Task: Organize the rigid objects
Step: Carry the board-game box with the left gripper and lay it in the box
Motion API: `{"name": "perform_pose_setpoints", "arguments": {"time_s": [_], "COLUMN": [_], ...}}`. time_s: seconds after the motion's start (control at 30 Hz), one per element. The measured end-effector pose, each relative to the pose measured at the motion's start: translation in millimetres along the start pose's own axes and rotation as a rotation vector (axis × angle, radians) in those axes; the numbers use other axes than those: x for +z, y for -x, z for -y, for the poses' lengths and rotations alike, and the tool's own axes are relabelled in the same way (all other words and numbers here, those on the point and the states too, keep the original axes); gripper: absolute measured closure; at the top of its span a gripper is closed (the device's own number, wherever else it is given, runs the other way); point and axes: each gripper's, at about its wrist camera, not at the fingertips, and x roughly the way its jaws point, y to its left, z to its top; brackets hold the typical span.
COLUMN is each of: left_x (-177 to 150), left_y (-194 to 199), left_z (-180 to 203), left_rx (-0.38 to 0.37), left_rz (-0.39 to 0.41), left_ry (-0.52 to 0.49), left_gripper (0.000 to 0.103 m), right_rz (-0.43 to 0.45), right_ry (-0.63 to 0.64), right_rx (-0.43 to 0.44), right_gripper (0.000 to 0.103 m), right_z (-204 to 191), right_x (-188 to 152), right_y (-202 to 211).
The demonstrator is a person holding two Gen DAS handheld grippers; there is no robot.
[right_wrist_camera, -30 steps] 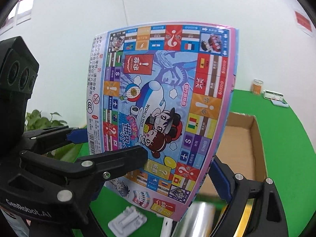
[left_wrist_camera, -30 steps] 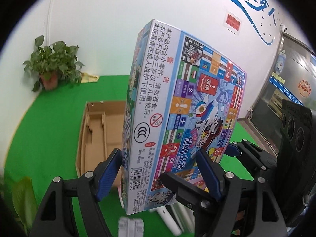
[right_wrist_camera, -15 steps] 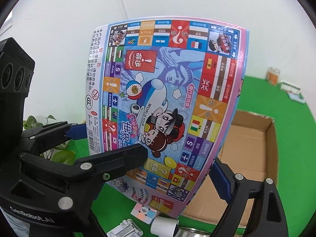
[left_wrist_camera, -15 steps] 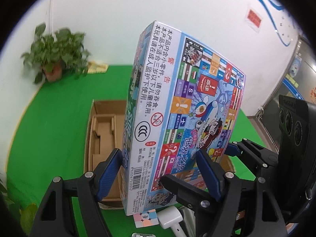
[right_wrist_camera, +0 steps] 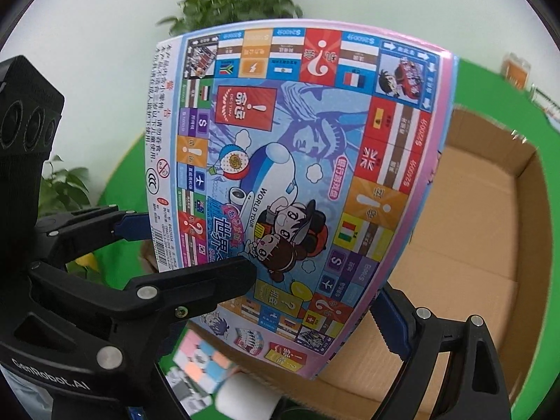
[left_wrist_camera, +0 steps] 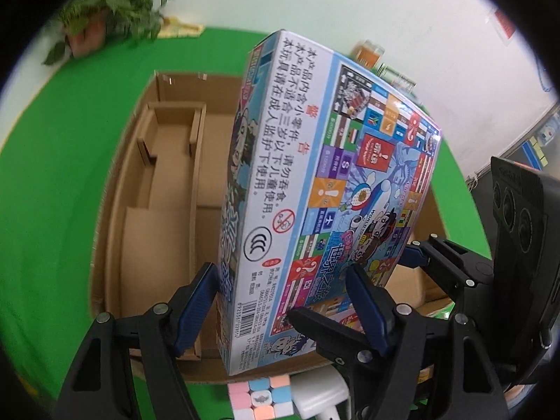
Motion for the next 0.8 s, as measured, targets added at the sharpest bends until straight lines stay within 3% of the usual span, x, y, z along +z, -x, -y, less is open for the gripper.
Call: {"name": "perform_pose_setpoints", "arguments": {"time_s": [0.1, 0.17, 0.23, 0.33, 0.5, 0.57, 0.7, 0.77, 0.8], "left_x": [-6, -13, -16, -21, -23, -23, -28, -39, -48], "left_y": [-15, -24, -30, -38, -34, -29, 7, 34, 55], "left_z": [-3, -2, -5, -14, -12, -11, -12, -13, -14], "left_rx": [0.028, 0.065, 0.104, 0.114, 0.141, 0.150, 0.151, 0.172, 0.177], "left_rz": [-0.034, -0.044, -0.059, -0.081, -0.076, -0.068, 0.055, 0.123, 0.166], "left_ry": [-0.013, -0.026, -0.021, 0.004, -0.001, -0.009, -0.025, -0.030, -0.029], "left_gripper": [0.032, 0.044, 0.049, 0.049, 0.054, 0.054, 0.052, 0.052, 0.052], "right_rz": [-0.060, -0.105, -0.117, -0.140, -0.174, -0.180, -0.201, -0.201, -0.183], "right_ry": [-0.010, -0.025, -0.030, -0.030, -0.043, -0.048, -0.068, -0.082, -0.056], "right_rx": [0.022, 0.022, 0.009, 0.024, 0.027, 0.040, 0.107, 0.091, 0.061], "right_gripper": [0.013, 0.014, 0.016, 0.021, 0.021, 0.021, 0.020, 0.021, 0.036], "right_z": [9, 20, 23, 26, 23, 23, 24, 37, 35], "right_x": [7, 16, 23, 28, 40, 28, 26, 25, 29], "right_y": [-26, -47, -60, -72, -81, -74, -75, -79, -75]}}
